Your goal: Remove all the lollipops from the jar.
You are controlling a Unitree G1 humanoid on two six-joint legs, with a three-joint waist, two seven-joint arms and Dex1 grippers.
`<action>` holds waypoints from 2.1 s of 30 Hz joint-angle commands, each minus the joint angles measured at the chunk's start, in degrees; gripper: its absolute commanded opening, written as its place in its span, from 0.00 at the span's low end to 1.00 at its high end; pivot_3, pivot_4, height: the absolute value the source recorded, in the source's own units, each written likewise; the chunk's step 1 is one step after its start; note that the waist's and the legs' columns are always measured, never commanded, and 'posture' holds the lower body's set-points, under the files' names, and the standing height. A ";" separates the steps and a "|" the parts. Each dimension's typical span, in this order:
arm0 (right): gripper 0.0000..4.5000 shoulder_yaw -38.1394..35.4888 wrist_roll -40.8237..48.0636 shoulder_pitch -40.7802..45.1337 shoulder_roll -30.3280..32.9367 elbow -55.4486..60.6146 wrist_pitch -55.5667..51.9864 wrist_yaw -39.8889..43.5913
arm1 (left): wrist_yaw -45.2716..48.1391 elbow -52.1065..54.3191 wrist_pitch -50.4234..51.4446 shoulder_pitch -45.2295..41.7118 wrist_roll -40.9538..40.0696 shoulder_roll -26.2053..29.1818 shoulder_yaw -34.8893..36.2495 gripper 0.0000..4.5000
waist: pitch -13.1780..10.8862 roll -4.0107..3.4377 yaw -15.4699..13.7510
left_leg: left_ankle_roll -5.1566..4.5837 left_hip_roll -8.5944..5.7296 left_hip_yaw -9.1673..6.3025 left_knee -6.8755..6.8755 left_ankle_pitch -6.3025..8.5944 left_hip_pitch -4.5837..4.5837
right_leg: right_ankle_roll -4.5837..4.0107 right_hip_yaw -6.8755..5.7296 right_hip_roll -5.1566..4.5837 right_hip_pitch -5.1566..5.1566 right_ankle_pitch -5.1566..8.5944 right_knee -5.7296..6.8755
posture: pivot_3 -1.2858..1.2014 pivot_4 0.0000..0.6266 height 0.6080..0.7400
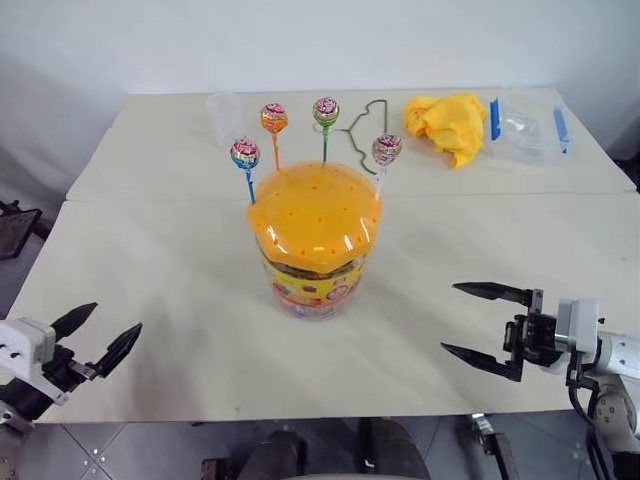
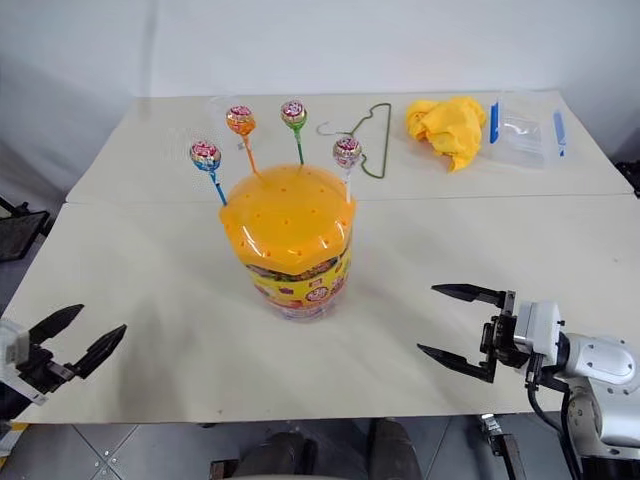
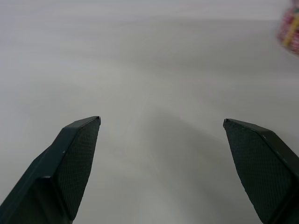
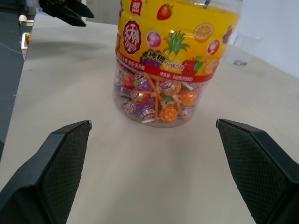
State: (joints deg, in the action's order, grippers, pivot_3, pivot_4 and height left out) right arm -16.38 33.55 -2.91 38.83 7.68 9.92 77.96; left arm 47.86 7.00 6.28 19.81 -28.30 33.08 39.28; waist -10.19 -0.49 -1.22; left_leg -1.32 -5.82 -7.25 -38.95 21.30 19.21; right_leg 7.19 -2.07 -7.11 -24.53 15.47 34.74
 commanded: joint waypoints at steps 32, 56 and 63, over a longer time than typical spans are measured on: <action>1.00 -11.49 23.66 8.30 4.41 24.25 -24.82 -22.23 | 18.62 -3.44 24.10 -54.58 -20.99 9.46 -25.46 1.00 | -0.18 -0.08 0.16 | 0.24 0.56 0.17 -0.10 0.24 0.06 | -0.20 0.15 0.66 -0.13 -0.08 0.08 | 0.52 0.24 1.00; 1.00 -10.65 25.13 9.61 3.15 21.62 -25.39 -21.67 | 4.11 -13.24 39.03 -61.97 -35.05 7.41 -10.63 0.00 | -0.25 0.05 0.12 | 0.28 0.57 0.33 -0.23 0.21 0.05 | -0.19 0.46 0.76 -0.33 -0.09 0.15 | 0.52 0.24 1.00; 1.00 -8.77 24.21 12.32 3.00 19.77 -25.21 -19.17 | 6.27 -24.24 34.83 -42.19 -21.97 21.21 -3.34 0.00 | -0.24 0.03 1.35 | 0.32 0.58 0.73 -0.07 0.19 0.07 | -0.21 0.93 0.82 -0.76 -0.07 0.39 | 0.52 0.24 1.00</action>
State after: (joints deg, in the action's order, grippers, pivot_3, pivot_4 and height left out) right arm -24.77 57.50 9.08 41.78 26.93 -15.72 57.65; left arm 52.57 -14.73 42.64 -25.98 -55.12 52.54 34.64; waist -10.43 -0.46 0.13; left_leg -1.01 -5.27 -6.47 -38.91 21.50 19.26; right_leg 6.97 -1.04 -6.28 -25.34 15.40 35.17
